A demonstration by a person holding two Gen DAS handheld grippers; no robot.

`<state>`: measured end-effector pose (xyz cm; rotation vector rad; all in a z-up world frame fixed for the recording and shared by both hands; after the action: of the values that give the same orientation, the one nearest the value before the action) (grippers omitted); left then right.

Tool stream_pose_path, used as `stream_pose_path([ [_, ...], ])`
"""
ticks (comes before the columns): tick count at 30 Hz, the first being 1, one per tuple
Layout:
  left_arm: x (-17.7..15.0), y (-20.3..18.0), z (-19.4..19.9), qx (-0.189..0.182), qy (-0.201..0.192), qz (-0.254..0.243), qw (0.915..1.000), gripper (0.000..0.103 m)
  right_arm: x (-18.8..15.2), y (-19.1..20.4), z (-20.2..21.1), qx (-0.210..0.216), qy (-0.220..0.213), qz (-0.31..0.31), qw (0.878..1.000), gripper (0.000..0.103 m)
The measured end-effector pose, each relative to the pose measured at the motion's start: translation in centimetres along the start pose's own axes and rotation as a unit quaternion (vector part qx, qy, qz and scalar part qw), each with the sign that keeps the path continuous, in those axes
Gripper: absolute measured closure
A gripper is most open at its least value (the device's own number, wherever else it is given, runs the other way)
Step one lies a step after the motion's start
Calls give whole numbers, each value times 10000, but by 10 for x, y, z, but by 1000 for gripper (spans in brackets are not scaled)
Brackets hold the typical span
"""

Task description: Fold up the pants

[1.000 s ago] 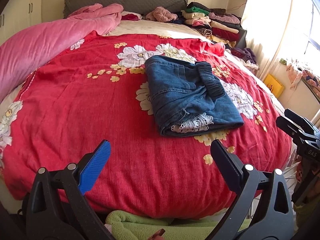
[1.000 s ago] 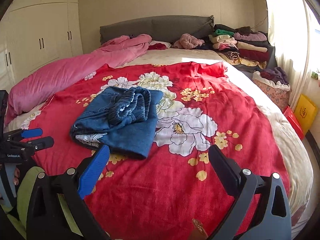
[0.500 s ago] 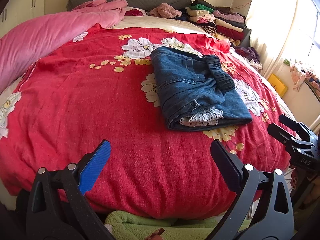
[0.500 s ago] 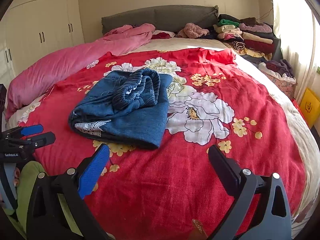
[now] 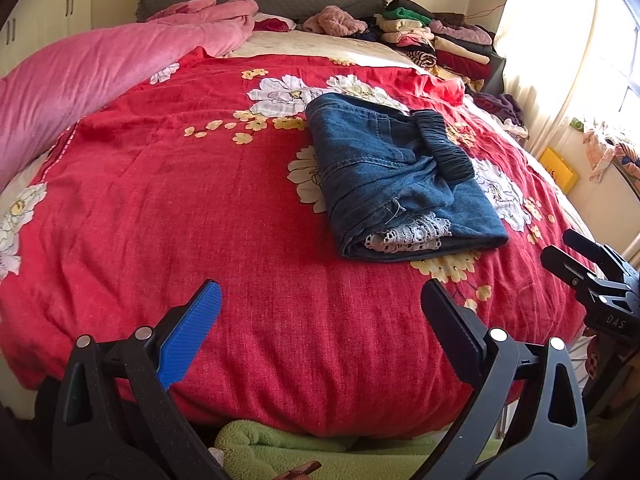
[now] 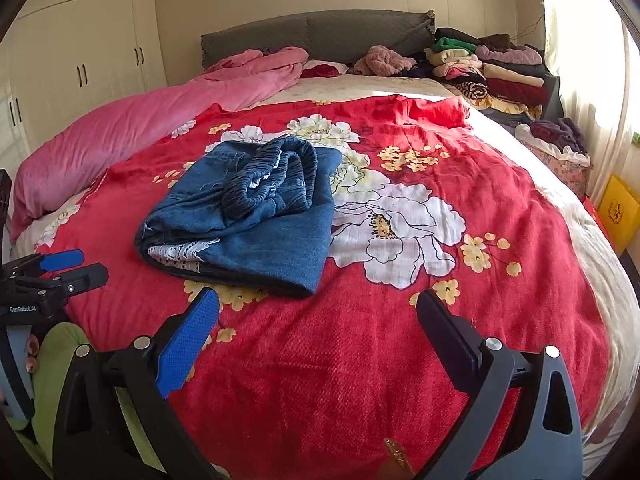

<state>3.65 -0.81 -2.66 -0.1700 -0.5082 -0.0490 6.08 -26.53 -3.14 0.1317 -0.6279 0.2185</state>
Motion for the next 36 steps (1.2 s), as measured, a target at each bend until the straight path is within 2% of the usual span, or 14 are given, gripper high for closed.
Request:
stream_pose_path([
  [36, 1, 2, 1, 30, -5, 16, 10000, 9, 3, -5, 6, -66, -35, 20, 10000, 4],
])
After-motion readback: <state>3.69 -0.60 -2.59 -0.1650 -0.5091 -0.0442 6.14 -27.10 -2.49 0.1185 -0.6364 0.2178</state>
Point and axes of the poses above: each gripper's, at about its wrist camera, not at the fingertips, and z roughly against the way its jaws point, y to its left, x to its top, the point moved 1 cm from there along -z, roughly the way its jaws point, and after that the axes turned 13 degrees about y, right-handed, at the moved point
